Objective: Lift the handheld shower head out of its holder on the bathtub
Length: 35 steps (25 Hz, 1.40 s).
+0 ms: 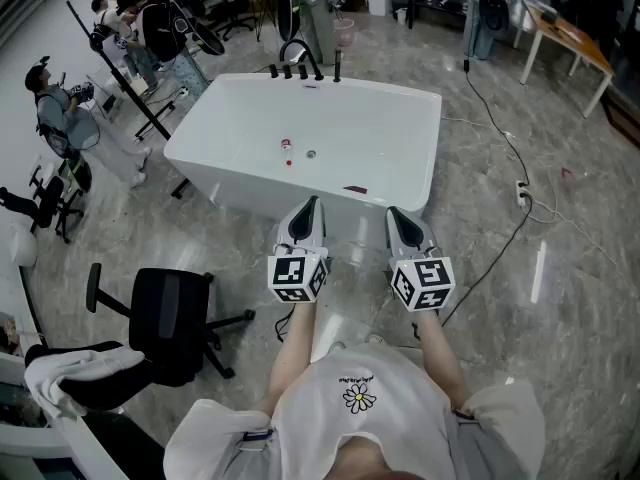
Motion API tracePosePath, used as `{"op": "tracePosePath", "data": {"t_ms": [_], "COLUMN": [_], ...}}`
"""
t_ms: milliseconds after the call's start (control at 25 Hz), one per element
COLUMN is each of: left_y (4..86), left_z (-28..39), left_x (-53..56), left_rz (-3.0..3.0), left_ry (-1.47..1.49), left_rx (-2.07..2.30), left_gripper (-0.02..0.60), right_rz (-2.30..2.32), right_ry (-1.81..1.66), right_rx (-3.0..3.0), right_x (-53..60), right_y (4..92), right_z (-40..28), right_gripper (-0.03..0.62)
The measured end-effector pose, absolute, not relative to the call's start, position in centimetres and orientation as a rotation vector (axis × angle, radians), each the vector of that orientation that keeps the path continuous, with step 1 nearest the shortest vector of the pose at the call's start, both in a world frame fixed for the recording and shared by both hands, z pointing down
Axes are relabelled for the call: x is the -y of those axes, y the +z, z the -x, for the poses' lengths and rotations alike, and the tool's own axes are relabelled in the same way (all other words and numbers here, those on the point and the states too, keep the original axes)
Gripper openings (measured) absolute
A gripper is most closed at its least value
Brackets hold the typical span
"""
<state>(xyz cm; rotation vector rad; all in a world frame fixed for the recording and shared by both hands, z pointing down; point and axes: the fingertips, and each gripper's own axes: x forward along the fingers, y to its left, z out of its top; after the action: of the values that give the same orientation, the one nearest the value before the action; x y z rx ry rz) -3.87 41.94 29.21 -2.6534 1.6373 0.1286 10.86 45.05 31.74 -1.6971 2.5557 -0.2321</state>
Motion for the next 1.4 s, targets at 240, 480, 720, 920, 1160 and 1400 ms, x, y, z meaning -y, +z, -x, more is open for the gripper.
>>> {"op": "tracePosePath", "data": {"t_ms": [240, 480, 720, 920, 1160, 1400], "left_y": [29.3, 29.1, 29.2, 28.6, 29.8, 30.8], "left_z": [1.9, 0.1, -1.6, -3.3, -2.8, -1.0], "left_x": [-41.0, -40.6, -40.7, -40.0, -38.1, -30.5], "left_rz": [2.660, 2.654, 2.629, 2.604, 2.610, 2.611], "left_ry": [0.117, 0.100, 0.062, 0.049, 0.056, 0.117], "left_rx": [-1.621, -1.616, -1.644, -1.633, -1.654, -1.689], "left_gripper": [0.000, 0.000, 0.000, 0.000, 0.000, 0.000], "right_rz": [1.696, 1.673, 1.598, 1.538, 1.541, 1.529], "right_ry": [-0.204, -0.202, -0.205, -0.233, -0.316, -0.321], "right_rx": [-2.561, -2.559, -2.562, -2.603, -2.632, -2.674], "right_x": [-43.9, -43.3, -43.4, -42.0, -39.8, -32.3], "right_y": [31.7, 31.7, 31.2, 31.3, 33.6, 34.7], "right_z": [-12.2, -13.7, -15.6, -16.8, -16.8, -15.3], "right_gripper": [0.024, 0.024, 0.025, 0.025, 0.026, 0.026]}}
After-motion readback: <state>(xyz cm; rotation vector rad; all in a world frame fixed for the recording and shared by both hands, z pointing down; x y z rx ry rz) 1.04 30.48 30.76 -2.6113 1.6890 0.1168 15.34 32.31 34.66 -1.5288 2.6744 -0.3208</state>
